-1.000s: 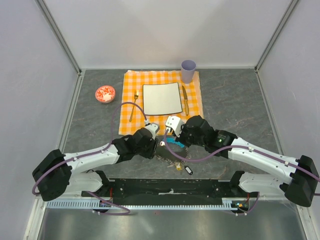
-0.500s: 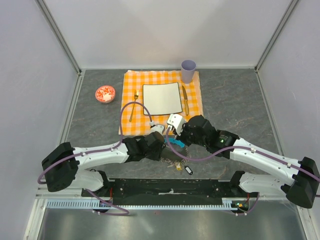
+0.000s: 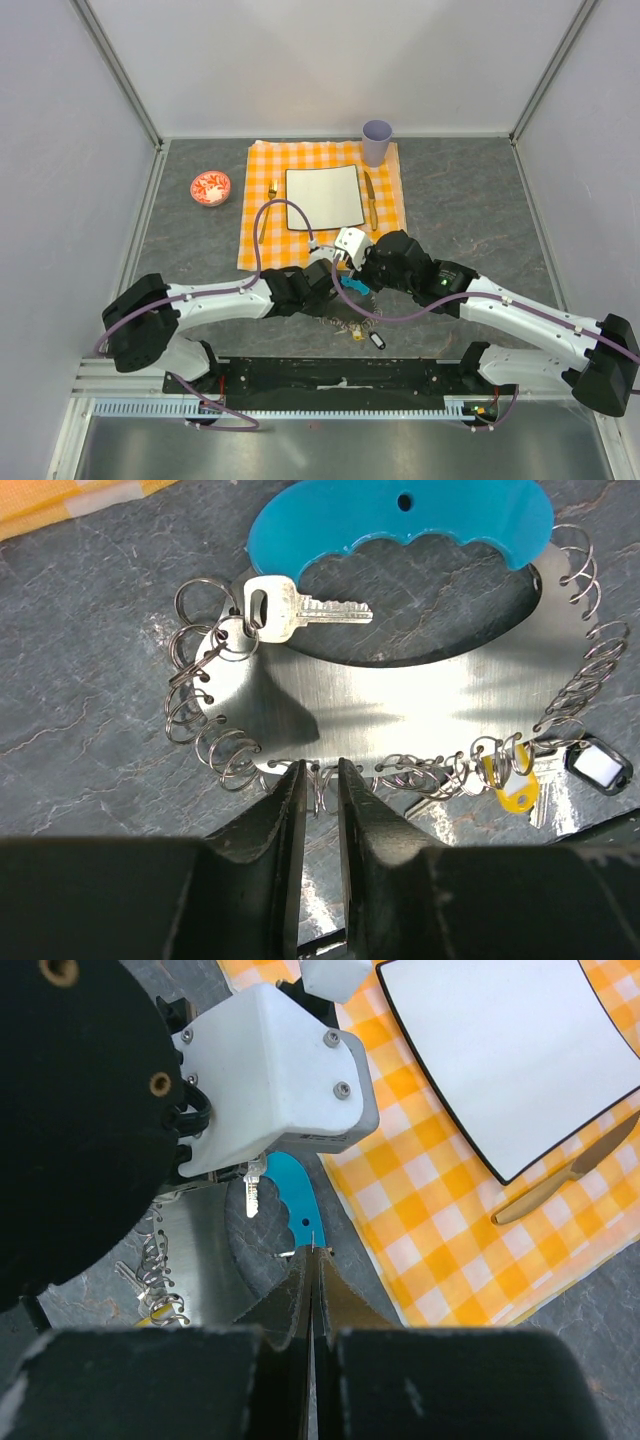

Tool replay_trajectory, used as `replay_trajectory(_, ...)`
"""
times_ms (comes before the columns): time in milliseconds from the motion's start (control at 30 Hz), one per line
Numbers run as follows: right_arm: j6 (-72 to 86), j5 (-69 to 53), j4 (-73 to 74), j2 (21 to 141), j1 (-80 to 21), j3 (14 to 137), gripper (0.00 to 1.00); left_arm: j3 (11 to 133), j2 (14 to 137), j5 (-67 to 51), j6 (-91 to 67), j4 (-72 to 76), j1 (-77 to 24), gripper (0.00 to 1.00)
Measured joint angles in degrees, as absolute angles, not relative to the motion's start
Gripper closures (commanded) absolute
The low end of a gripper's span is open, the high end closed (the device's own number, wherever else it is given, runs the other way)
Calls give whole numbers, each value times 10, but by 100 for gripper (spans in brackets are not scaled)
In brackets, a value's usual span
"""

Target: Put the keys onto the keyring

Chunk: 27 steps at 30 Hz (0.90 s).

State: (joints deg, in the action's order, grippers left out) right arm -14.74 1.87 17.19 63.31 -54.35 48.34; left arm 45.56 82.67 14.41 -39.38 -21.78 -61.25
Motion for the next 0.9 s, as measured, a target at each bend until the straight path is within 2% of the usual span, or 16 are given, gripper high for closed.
replay_trajectory(500,-147,19,172,633,-543,482,100,481,856,126,-394,-270,-613,78)
replay_trajectory(900,-147,18,172,633,-543,482,100,481,856,113,-394,-277,-613,84)
